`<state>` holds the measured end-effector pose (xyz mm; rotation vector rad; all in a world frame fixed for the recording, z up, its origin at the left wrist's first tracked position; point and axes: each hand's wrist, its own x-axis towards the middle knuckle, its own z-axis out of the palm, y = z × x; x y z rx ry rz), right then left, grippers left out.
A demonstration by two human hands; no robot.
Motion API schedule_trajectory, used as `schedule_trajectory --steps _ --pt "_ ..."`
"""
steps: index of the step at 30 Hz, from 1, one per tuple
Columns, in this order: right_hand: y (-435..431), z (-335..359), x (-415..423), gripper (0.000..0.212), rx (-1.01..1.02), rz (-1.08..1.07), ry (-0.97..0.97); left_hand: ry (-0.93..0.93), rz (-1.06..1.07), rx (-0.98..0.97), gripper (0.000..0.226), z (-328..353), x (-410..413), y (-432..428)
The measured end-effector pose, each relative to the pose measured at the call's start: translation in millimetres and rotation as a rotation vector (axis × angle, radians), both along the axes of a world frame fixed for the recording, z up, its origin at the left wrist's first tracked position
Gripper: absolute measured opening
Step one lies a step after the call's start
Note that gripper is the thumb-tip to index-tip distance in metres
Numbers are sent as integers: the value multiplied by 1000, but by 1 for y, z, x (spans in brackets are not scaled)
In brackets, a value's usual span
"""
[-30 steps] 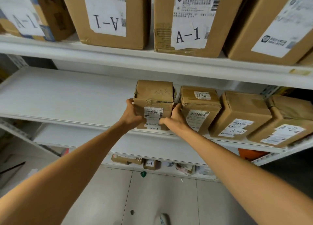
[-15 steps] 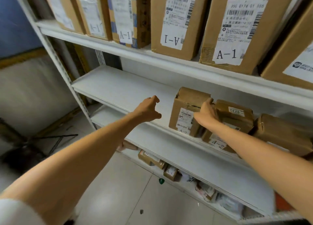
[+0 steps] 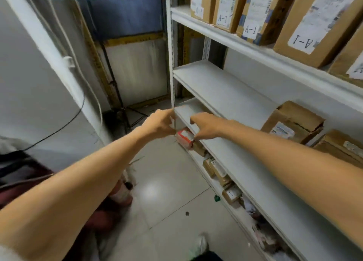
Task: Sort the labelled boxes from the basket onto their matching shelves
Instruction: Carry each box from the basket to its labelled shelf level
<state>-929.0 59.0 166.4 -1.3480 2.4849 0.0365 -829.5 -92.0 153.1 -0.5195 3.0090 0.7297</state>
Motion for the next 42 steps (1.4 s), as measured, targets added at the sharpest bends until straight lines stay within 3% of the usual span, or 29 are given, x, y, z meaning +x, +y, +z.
schedule_trajectory --steps 4,14,22,30,36,42 --pt "-67 0 42 54 -45 201 28 -96 179 -68 46 -11 81 -37" --pt "-191 8 177 63 -21 772 -60 -138 759 -16 46 -12 276 -72" --pt "-230 -1 333 58 82 1277 -63 -199 1220 57 50 -19 431 -7" --pt "-184 -25 508 55 171 1727 -58 -296 1655 158 52 -44 549 109" --pt "-163 -38 601 66 178 1875 -62 -310 1800 142 51 -57 624 152" --pt "-175 -46 675 61 165 1903 -38 -275 1836 168 50 -63 690 140"
